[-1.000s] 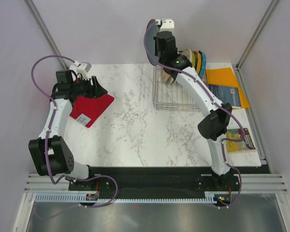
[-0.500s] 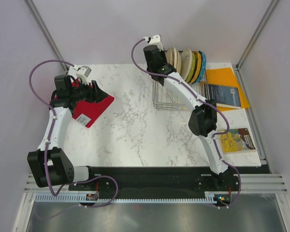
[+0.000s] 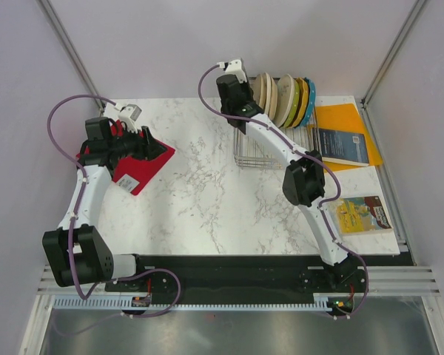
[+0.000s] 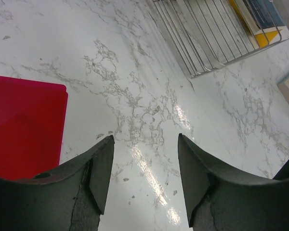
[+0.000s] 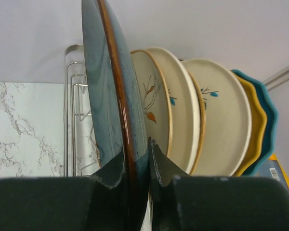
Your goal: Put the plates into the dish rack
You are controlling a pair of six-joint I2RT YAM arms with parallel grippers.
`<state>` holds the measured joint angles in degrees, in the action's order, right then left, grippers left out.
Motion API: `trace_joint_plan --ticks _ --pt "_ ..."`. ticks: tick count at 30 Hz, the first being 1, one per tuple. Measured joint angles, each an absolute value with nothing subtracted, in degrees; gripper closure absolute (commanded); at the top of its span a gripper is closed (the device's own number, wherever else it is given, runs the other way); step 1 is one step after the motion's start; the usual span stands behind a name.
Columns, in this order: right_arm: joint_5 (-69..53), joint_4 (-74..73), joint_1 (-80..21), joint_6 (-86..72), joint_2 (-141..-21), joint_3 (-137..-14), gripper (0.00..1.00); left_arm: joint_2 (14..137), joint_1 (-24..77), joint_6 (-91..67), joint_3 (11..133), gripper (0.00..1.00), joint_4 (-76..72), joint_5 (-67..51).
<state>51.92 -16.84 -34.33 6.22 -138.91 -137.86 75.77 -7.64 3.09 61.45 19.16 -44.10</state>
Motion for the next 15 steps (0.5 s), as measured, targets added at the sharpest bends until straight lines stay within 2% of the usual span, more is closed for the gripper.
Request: trace_joint_plan --ticks 15 --pt "52.69 -15.35 -33.93 6.09 -141.32 -139.81 1.00 76.31 -7.92 3.11 61.45 0.37 19.11 -44.14"
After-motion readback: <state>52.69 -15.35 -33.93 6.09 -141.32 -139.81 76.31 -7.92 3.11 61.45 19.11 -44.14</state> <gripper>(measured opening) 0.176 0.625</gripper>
